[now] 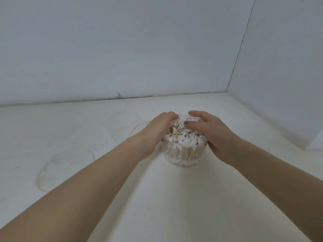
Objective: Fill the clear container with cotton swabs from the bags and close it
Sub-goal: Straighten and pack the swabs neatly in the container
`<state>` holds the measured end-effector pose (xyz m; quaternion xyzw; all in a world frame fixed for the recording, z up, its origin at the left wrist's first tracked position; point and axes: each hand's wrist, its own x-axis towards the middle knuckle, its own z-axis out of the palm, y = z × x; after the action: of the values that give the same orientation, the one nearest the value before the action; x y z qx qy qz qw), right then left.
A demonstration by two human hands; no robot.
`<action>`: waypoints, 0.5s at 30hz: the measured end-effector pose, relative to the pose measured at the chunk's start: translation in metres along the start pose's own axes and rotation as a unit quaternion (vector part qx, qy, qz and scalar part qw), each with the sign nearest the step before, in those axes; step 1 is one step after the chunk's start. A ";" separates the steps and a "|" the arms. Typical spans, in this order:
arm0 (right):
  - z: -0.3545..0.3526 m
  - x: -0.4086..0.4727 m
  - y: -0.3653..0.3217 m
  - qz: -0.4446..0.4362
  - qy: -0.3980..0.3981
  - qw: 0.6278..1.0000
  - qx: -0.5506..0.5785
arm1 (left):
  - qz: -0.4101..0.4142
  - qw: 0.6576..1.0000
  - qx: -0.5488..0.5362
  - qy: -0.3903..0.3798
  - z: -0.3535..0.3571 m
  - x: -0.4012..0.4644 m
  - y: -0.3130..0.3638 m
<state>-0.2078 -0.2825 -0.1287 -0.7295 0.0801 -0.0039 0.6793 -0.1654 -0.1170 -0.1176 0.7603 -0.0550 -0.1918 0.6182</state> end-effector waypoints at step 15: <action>-0.012 0.007 0.005 0.032 -0.044 0.996 0.071 | 0.064 0.995 0.075 -0.015 0.000 0.004 -0.009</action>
<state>-0.2029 -0.2955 -0.1336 -0.6757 0.0735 0.0444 0.7322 -0.1633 -0.1159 -0.1274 0.7963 -0.1276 -0.1588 0.5696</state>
